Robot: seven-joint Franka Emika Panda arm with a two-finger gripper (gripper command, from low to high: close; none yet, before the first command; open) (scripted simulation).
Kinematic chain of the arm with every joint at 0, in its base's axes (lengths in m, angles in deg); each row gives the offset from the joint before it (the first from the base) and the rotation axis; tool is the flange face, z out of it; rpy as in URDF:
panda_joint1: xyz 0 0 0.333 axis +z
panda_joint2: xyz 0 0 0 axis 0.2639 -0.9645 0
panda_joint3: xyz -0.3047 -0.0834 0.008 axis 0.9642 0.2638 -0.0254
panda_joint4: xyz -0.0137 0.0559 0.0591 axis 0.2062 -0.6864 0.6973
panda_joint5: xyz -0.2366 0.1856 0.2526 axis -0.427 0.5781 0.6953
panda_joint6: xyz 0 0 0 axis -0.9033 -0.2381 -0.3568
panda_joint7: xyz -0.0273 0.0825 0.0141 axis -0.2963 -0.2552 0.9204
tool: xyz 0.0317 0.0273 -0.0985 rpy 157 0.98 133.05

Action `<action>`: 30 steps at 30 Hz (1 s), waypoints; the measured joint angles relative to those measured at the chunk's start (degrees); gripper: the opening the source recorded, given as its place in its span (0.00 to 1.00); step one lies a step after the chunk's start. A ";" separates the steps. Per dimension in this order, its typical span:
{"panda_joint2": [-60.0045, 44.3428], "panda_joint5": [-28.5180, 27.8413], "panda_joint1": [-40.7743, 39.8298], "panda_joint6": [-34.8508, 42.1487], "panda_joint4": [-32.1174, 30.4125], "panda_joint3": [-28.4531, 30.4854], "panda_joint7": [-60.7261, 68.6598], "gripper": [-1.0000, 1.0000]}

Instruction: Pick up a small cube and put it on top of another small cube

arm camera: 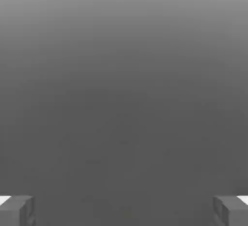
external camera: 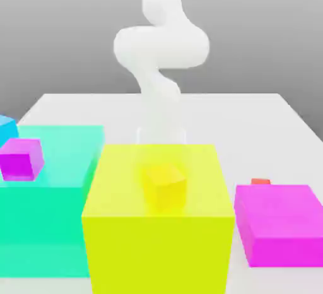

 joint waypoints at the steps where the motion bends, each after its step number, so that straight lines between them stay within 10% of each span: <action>1: -1.89 0.20 0.21 -1.49 -1.59 -2.04 -2.22 0.50; 20: -38.78 3.48 9.26 -29.94 -30.92 -35.02 -44.66 0.50; 30: -46.64 -14.31 11.78 -33.30 -29.28 -29.80 -60.07 0.50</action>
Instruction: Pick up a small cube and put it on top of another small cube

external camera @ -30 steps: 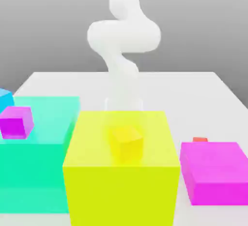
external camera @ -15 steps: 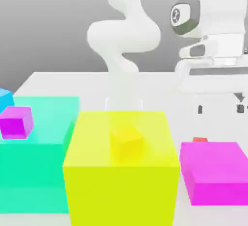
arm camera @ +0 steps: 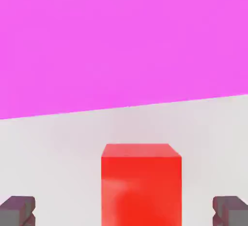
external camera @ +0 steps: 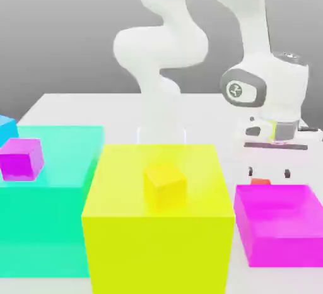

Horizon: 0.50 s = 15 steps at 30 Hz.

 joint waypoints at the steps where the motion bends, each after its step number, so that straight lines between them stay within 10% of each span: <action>1: -0.68 -1.93 0.73 -0.29 0.28 1.14 -1.45 0.50; 15: -9.78 -24.02 15.87 -6.72 2.95 21.86 -17.85 0.50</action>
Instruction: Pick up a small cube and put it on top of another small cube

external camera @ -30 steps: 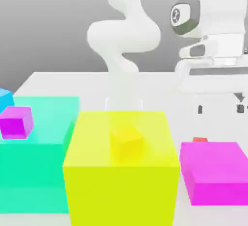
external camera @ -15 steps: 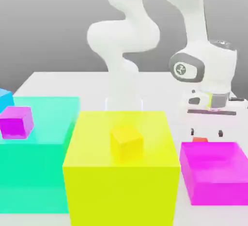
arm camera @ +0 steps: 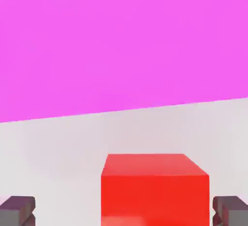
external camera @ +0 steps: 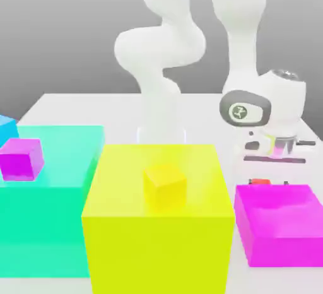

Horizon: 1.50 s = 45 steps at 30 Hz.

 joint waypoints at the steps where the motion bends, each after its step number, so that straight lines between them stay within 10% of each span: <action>1: -0.67 -1.29 1.38 -0.67 0.09 1.76 -0.93 0.50; 3: -2.04 -3.61 4.34 -2.15 0.23 5.46 -2.59 0.50; 4: -2.52 -4.39 5.37 -2.68 0.26 6.74 -3.14 0.00; 13: -1.46 -2.51 3.29 -1.68 0.16 4.07 -1.79 0.00; 31: 10.42 26.69 -12.26 6.70 -3.19 -19.04 19.78 0.00; 45: 15.83 46.95 -12.50 20.20 0.58 -18.53 43.05 0.00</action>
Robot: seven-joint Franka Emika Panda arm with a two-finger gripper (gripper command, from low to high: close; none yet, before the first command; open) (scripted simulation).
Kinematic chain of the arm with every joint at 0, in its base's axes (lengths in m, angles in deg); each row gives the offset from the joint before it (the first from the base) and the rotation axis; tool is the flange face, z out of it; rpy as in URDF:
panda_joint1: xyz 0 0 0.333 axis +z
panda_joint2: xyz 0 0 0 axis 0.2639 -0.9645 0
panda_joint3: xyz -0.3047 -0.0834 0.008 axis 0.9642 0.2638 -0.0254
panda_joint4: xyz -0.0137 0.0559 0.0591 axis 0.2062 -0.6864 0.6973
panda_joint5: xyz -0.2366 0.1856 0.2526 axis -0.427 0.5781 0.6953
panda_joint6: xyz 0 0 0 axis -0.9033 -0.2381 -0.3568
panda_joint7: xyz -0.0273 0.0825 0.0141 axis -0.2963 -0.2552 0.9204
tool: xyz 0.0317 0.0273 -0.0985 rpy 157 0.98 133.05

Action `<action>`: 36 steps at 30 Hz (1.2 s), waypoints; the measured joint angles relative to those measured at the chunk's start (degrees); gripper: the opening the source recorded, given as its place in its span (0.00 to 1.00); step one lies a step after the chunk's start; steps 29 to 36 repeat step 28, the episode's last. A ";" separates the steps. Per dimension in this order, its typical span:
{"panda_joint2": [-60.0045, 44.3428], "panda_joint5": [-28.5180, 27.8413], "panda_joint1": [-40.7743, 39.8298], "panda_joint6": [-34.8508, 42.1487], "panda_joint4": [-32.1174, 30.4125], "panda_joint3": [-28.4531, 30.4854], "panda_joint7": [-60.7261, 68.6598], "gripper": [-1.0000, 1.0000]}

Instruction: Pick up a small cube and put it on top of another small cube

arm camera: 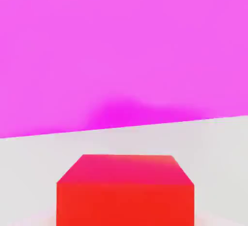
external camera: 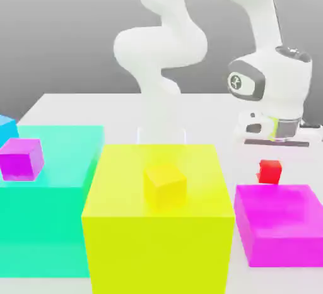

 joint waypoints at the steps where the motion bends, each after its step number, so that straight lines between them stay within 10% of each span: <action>1: 0.18 0.26 -0.37 2.41 1.56 0.82 1.66 0.00; 17: 8.47 -4.70 -25.10 36.68 31.16 18.86 6.47 0.00; 22: 7.61 -6.57 -26.83 30.98 28.38 19.23 2.06 0.00; 23: 6.92 -6.70 -26.86 29.23 27.36 19.15 1.90 1.00; 36: 6.92 -6.69 -26.86 29.23 27.36 19.15 1.90 1.00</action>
